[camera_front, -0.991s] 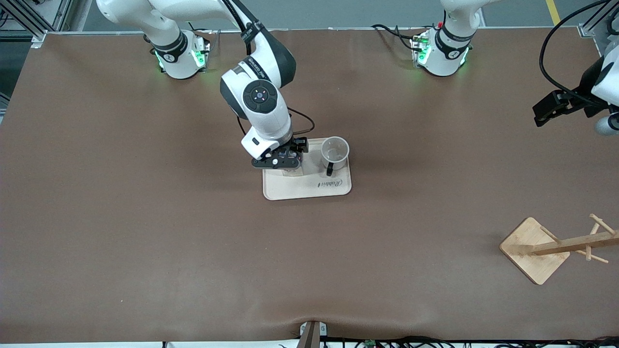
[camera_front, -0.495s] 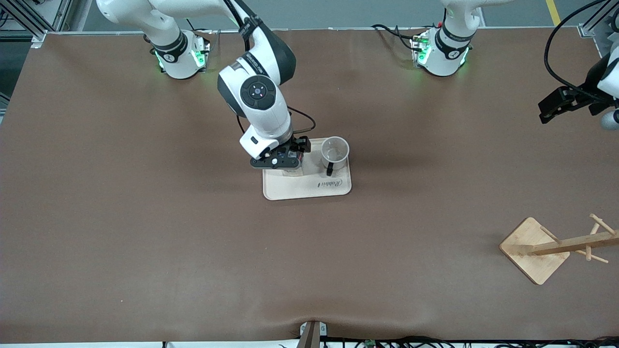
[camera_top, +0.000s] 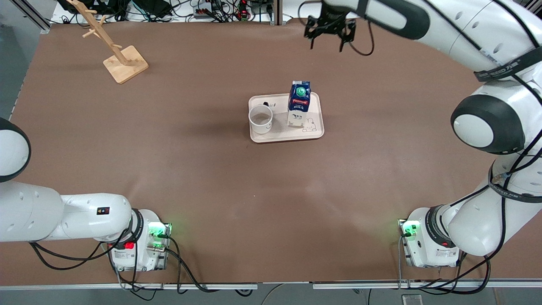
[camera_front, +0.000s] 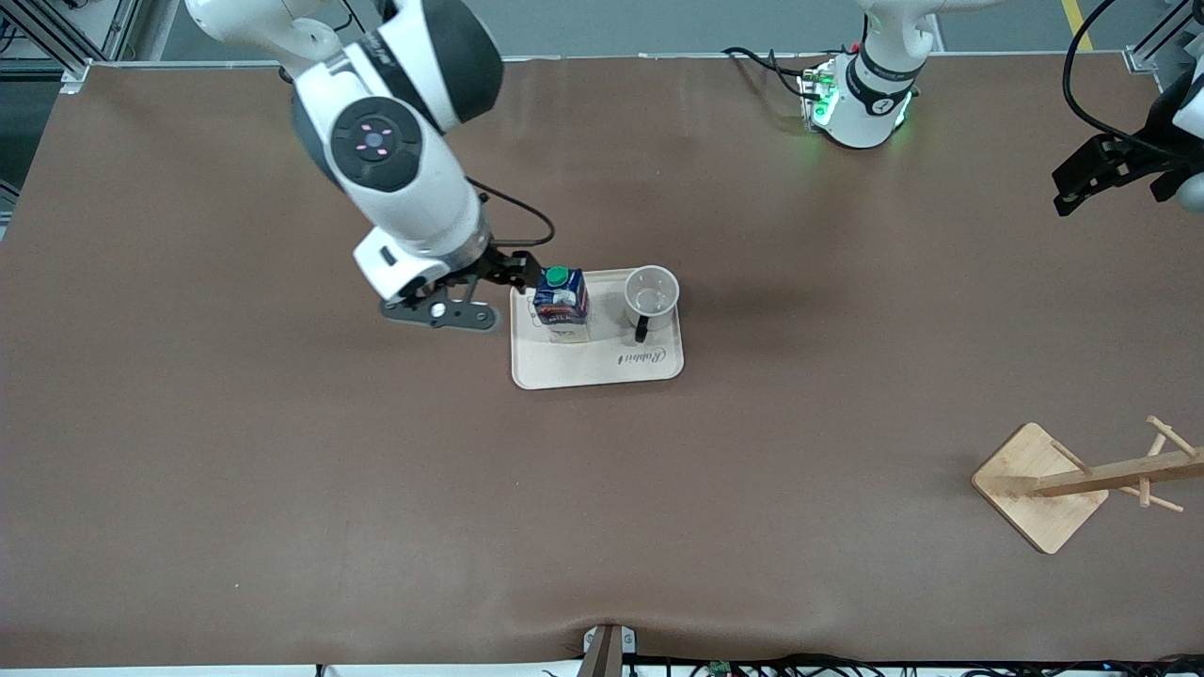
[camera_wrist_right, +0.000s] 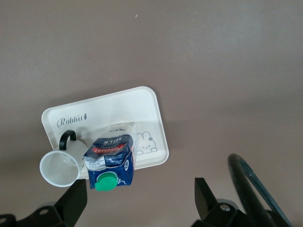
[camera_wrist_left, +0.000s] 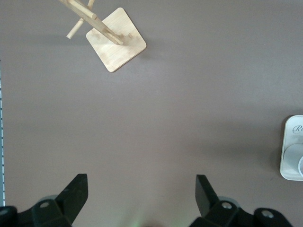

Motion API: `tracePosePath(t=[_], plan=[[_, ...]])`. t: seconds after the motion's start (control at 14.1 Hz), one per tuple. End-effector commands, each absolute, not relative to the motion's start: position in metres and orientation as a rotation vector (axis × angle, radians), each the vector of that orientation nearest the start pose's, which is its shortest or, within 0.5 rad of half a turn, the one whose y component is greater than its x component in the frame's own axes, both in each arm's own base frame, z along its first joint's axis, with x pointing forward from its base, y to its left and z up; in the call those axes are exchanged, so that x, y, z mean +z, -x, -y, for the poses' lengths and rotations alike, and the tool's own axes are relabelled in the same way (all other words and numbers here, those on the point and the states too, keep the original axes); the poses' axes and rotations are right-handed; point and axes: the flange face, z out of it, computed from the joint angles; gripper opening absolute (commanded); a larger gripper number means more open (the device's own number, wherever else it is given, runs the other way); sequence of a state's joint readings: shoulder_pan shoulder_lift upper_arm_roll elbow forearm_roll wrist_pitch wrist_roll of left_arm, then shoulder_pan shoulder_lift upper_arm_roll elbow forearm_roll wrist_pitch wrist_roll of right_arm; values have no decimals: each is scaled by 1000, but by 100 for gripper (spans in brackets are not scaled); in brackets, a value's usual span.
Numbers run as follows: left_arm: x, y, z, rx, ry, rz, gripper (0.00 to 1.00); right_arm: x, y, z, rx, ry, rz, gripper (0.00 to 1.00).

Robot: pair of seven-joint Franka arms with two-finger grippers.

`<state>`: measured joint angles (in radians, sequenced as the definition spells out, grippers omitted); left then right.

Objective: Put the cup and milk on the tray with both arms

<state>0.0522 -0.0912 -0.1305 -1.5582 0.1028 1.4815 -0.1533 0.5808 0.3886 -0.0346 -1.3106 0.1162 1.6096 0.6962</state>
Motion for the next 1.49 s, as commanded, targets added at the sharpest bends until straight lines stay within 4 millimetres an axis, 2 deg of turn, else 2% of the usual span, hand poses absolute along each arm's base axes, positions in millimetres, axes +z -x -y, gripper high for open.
tracePosePath(t=[0.0,0.35,0.57,0.92,1.13,1.27,1.42], plan=[[669,-513,35,-45,3045,93,100,536,-562,-331,187,3089,-240,100],[665,-517,33,-23,3108,120,100,546,-558,-244,156,3072,-62,100],[662,-512,37,40,3102,121,100,561,-554,-197,136,3063,18,100],[663,-512,40,49,3100,112,100,582,-548,-101,68,3108,262,100],[664,-509,39,61,3098,122,100,594,-546,-43,66,3099,320,100],[666,-508,42,59,3099,120,100,593,-548,-1,62,3102,338,100],[666,-508,40,59,3099,127,100,592,-548,28,61,3106,303,100]])
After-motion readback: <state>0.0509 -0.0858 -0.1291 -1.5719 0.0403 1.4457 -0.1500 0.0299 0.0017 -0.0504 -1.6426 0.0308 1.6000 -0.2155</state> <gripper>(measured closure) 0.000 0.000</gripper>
